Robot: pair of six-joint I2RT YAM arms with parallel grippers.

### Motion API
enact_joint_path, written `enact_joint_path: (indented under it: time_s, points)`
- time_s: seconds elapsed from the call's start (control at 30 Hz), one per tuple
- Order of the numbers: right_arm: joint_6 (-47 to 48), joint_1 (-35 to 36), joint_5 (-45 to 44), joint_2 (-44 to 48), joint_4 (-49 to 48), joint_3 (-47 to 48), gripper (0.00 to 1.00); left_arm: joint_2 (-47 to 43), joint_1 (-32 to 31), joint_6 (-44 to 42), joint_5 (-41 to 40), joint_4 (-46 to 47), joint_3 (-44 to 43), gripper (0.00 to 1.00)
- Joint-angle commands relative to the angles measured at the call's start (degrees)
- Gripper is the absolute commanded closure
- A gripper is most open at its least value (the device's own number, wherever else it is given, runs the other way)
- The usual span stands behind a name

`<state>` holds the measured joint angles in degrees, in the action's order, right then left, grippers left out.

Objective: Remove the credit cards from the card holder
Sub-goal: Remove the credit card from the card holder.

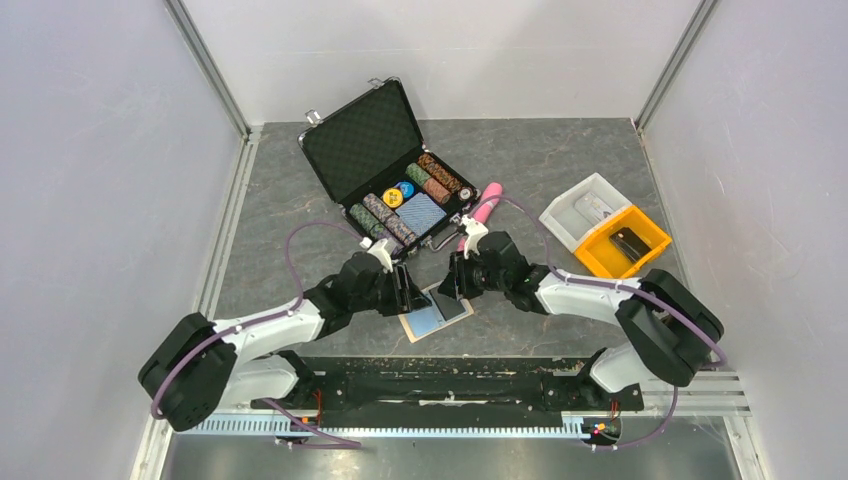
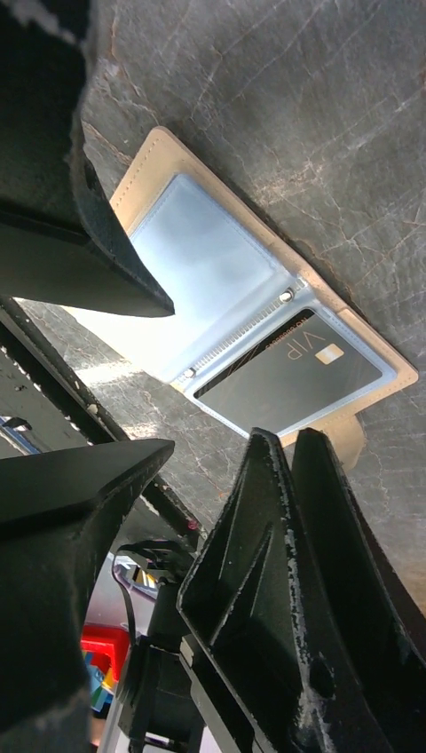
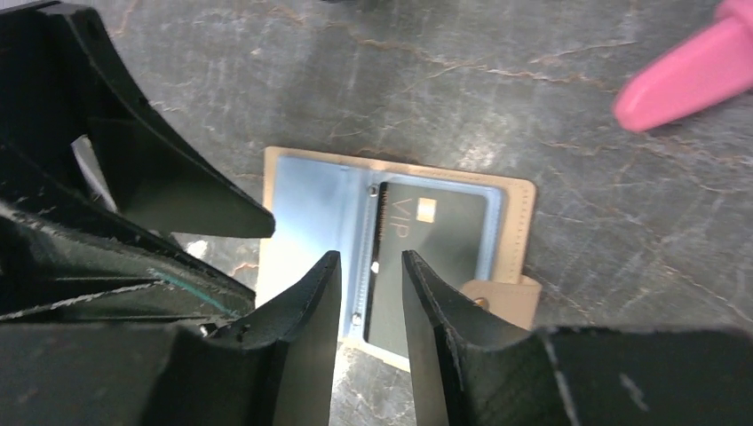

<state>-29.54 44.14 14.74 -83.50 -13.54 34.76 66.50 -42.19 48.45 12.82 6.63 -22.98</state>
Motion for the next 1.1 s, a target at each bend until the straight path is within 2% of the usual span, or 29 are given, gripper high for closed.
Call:
enact_joint_path:
  time_s: [0.0, 0.23, 0.63, 0.77, 0.93, 1.07]
  points:
    - [3.70, -0.13, -6.89, -0.76, 3.19, 2.52, 0.66, 1.46, -0.08, 2.79, 0.24, 6.15, 0.97, 0.41]
    - [4.85, -1.92, -7.41, -1.04, 4.10, 1.23, 0.65, 2.79, -0.08, 3.56, -2.07, 6.36, 0.85, 0.41]
    - [4.85, -2.66, -5.65, -2.42, 1.82, -2.33, 0.66, 8.26, -0.08, 4.00, -0.98, 9.90, -0.13, 0.45]
    - [5.04, -2.66, -4.95, -2.70, 1.69, -3.36, 0.70, 9.23, -0.08, 4.12, -0.79, 10.94, -0.19, 0.47]
    - [5.06, -2.70, -4.91, -1.35, 1.78, -3.87, 0.73, 8.95, -0.08, 4.11, -0.30, 10.94, -0.22, 0.47]
    - [5.38, -2.66, -4.70, 1.29, 4.59, -1.74, 0.70, 7.31, -0.08, 4.19, -0.56, 10.58, 0.26, 0.48]
